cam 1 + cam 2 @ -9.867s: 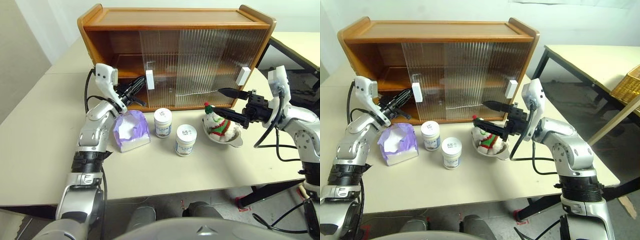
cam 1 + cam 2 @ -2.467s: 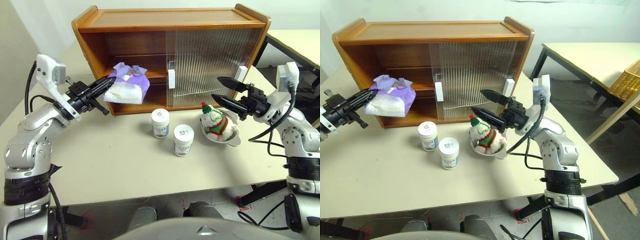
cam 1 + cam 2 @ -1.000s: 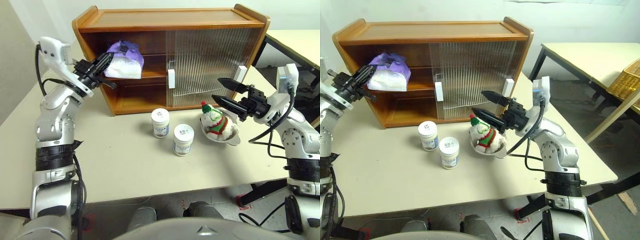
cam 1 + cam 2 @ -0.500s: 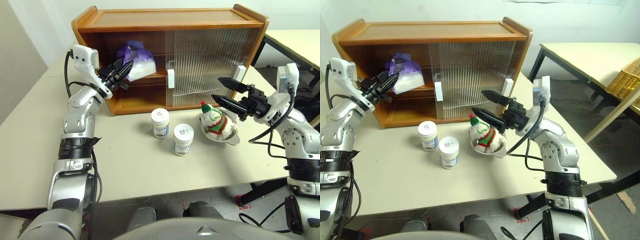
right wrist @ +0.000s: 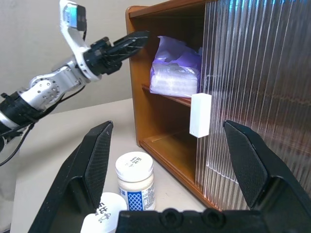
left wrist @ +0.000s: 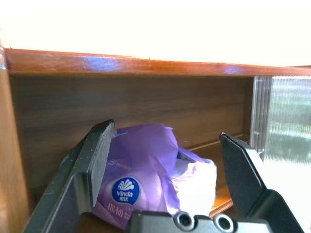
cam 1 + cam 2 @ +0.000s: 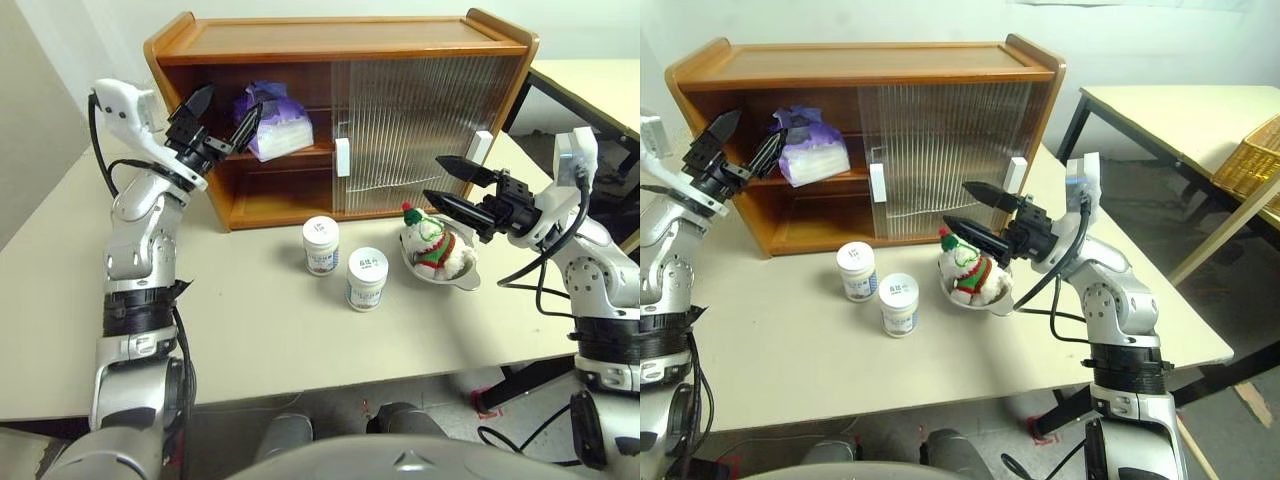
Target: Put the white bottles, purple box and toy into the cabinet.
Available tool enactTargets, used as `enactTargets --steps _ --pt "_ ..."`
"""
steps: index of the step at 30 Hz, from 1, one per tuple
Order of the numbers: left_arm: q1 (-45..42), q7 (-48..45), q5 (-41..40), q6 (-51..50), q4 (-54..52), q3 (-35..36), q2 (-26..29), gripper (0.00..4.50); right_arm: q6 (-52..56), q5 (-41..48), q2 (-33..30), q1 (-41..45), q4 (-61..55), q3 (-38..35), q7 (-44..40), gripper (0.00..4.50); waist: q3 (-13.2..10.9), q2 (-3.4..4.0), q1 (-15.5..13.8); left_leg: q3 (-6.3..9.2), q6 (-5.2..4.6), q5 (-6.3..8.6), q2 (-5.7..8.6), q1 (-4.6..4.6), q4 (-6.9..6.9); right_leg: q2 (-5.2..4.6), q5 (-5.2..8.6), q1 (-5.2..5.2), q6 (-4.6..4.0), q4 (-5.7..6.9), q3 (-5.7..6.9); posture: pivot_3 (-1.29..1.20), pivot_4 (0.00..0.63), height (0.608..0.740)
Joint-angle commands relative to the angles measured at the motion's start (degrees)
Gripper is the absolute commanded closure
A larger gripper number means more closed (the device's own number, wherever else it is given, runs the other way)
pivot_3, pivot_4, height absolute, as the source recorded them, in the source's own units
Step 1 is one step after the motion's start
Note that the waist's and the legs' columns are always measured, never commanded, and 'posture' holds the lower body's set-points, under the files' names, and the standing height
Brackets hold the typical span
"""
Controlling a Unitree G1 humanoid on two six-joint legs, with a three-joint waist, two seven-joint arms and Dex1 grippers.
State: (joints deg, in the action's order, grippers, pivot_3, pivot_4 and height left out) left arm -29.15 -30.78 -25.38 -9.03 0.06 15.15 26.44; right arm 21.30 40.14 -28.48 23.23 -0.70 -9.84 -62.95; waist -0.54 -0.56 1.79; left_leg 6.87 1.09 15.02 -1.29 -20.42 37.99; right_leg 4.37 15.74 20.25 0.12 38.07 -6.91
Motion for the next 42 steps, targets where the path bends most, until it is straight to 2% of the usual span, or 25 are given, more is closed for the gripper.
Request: enactTargets --steps 1,3,6,14,17,27,42 --pt "4.93 -1.96 -3.38 -5.53 -7.15 -1.06 0.9 0.04 0.58 0.0 -0.71 -0.14 -0.42 0.4 -0.49 0.0 0.0 0.0 0.0 -0.04 0.0 0.0 0.01 0.02 0.0 0.0 0.0 -0.01 0.0 0.0 0.01 -0.05 0.0 0.74" --pt "7.24 -2.63 -4.32 -7.63 -9.55 -1.64 1.4 0.04 0.7 0.07 -0.88 -0.22 -0.47 0.33 -0.66 0.0 0.0 0.0 0.0 -0.11 0.0 0.0 0.02 0.04 0.0 -0.01 0.0 -0.02 0.0 0.0 0.0 -0.05 0.0 0.74" --pt "8.38 -2.83 -4.94 -9.75 -10.33 -2.44 1.25 0.67 0.81 0.12 -0.95 -0.24 -0.51 0.35 -0.68 0.0 -0.01 -0.01 -0.14 -0.12 0.0 0.0 0.0 0.07 0.01 -0.01 -0.01 -0.02 -0.03 0.01 -0.02 -0.05 0.0 0.74" --pt "5.35 0.48 -0.87 -9.64 -6.44 -6.32 -2.09 3.53 1.08 0.11 -0.99 -0.27 -0.66 0.4 -0.65 0.0 -0.01 -0.01 -0.26 -0.08 -0.03 -0.02 -0.02 0.08 0.06 -0.07 -0.07 -0.05 -0.12 0.01 -0.23 -0.05 0.0 0.74" --pt "4.14 1.3 0.37 -9.63 -5.34 -7.6 -3.34 4.46 1.17 0.07 -1.05 -0.24 -0.69 0.34 -0.62 0.0 -0.01 -0.02 -0.26 -0.06 -0.03 -0.02 -0.02 0.06 0.05 -0.07 -0.07 -0.05 -0.12 0.0 -0.23 -0.05 0.0 0.74" --pt "0.82 7.44 6.78 -9.48 3.69 -7.07 -3.74 4.46 1.71 0.28 -1.18 -0.59 -1.51 0.16 -0.13 0.0 -0.02 -0.03 -0.07 -0.08 -0.05 -0.04 0.01 0.07 0.05 -0.05 -0.08 -0.05 -0.03 0.0 -0.15 -0.06 0.0 0.74" --pt "-3.4 12.07 8.68 -5.22 11.26 -5.16 -6.02 4.46 1.77 0.34 -0.91 -0.5 -1.71 0.26 0.23 0.0 -0.05 -0.07 -0.11 -0.1 -0.06 -0.05 0.03 0.07 0.06 -0.06 -0.11 -0.07 0.03 -0.03 -0.11 -0.06 0.0 0.74"
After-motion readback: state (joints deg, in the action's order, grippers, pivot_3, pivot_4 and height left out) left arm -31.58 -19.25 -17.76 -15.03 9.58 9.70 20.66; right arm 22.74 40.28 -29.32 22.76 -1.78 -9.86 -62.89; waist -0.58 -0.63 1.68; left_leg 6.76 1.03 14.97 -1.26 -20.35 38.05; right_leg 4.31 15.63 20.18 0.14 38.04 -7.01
